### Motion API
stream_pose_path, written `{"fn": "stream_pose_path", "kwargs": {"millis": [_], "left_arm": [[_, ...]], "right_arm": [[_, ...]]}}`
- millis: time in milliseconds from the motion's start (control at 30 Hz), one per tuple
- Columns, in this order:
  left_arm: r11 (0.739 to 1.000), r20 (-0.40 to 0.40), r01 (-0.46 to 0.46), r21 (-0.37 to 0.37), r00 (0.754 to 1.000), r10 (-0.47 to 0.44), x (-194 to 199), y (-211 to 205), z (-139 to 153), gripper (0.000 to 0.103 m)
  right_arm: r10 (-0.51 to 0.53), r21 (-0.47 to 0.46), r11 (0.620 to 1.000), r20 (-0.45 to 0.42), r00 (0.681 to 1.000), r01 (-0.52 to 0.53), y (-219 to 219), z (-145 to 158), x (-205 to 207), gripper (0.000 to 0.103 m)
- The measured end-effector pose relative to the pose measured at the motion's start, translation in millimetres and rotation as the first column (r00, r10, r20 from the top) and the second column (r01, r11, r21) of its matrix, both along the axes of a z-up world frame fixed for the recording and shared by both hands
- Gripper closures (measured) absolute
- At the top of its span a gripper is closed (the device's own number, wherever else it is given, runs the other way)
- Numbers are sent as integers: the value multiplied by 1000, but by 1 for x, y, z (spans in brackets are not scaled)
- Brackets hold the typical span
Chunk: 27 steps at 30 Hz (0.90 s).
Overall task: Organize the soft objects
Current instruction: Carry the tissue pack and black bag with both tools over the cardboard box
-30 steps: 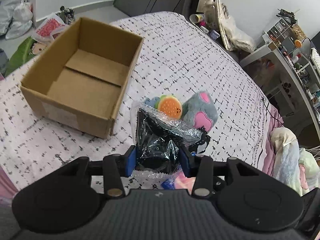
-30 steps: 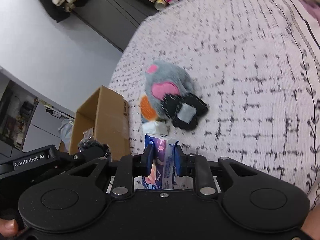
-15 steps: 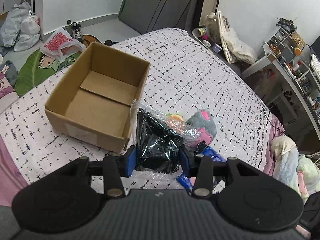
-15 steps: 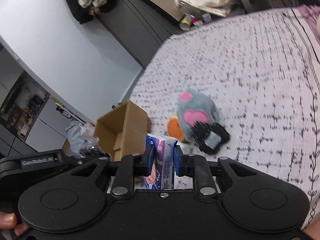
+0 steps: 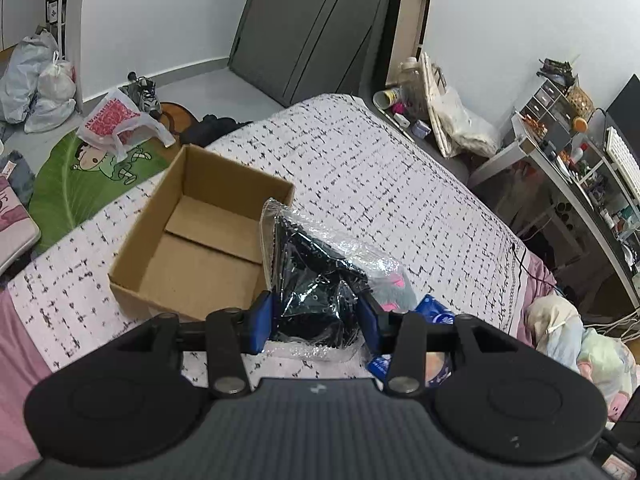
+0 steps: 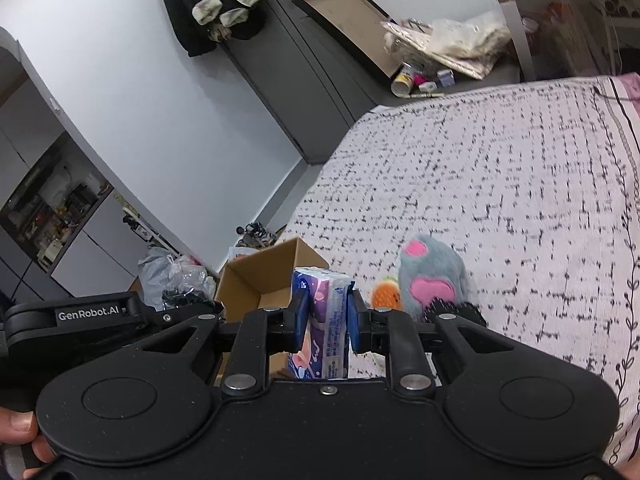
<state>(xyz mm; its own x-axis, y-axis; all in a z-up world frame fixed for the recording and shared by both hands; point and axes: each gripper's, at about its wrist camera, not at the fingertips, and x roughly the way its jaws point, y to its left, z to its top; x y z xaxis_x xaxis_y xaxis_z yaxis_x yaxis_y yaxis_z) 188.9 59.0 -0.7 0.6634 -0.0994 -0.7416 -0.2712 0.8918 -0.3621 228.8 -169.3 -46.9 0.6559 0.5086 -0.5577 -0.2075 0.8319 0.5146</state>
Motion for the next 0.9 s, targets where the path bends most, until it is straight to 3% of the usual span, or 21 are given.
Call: {"fn": "stream_pose_path", "kwargs": {"millis": [400,900], "left_arm": [[999,7,-40,-8,999,40,18,34,1,59],[996,-59,-89,-18,994,88,70,86,-38,58]], "right_arm": [[19,-7,1000,14,1000,-19,25,6,23,83],[58,-19,998,-19,998,-58,76,-14,61,83]]}}
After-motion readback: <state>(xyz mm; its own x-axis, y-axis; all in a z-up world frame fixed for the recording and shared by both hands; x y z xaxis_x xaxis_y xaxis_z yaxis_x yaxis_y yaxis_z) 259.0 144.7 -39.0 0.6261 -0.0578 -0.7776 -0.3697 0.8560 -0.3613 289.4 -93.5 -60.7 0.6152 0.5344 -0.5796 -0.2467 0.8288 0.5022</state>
